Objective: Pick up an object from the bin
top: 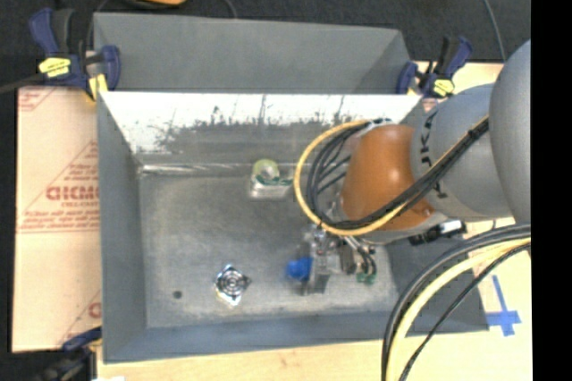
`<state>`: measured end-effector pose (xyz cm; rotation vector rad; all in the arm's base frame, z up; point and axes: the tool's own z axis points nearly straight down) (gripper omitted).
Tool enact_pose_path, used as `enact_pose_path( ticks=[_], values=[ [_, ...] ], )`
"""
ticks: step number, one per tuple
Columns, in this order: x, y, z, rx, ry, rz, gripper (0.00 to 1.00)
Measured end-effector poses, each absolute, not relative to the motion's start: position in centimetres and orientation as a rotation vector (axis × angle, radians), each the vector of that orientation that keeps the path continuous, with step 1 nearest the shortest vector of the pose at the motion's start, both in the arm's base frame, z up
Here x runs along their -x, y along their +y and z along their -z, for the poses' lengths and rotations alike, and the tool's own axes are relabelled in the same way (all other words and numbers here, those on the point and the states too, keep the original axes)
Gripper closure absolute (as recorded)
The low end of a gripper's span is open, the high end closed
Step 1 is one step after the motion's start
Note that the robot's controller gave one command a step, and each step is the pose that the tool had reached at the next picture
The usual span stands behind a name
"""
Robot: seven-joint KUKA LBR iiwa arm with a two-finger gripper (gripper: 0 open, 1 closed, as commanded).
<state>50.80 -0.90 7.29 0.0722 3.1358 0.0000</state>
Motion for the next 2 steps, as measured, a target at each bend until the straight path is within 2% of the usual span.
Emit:
enact_pose_path(
  ticks=[1,2],
  values=[
    [-49.1,1.3,-7.2,-0.122,3.131,0.001,1.0],
    [-49.5,-3.6,-34.0,-0.144,3.125,0.001,1.0]
  ],
)
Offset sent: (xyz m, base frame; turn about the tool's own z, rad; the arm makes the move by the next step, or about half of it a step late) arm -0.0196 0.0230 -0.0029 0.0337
